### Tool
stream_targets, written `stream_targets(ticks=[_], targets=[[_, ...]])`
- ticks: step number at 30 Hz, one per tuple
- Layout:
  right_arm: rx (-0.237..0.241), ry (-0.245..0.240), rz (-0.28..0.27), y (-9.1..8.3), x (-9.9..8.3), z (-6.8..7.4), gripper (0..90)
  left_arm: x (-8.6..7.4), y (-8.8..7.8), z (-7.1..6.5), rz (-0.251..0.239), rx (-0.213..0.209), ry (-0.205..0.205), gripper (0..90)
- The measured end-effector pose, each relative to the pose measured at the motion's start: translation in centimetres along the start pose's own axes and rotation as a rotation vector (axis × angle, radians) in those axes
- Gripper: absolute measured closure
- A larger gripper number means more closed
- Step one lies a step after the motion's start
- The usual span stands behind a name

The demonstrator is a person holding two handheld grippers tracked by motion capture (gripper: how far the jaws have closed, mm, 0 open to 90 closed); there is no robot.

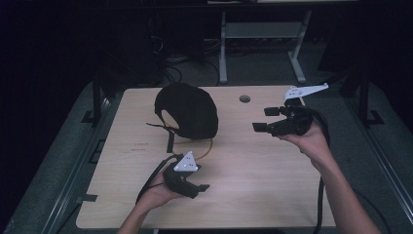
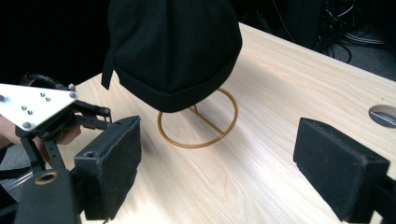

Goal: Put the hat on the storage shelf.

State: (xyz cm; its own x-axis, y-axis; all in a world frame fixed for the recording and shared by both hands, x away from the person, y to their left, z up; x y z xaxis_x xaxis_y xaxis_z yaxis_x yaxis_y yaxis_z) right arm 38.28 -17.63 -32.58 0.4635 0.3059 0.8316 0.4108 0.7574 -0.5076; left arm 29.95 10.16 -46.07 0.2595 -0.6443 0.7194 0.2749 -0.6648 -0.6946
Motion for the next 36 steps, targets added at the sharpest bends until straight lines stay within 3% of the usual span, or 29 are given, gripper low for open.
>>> stream_targets(ticks=[36], targets=[[-0.032,0.08,0.007,-2.3,-6.7,-1.2,14.9,-0.1,0.3,-0.2,-0.001,0.001,-0.008,27.4]])
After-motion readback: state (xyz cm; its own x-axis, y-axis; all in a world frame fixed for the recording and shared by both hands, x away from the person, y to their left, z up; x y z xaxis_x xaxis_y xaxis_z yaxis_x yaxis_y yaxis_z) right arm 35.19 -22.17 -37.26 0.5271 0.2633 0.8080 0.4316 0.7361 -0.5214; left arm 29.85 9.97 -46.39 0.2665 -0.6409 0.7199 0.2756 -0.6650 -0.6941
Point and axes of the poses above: each handheld gripper's, and its own axes: y roughly forward along the jaws, x roughly out of its top, z roughly to its left, the point moved 5 cm from there along y, roughly forward along the jaws
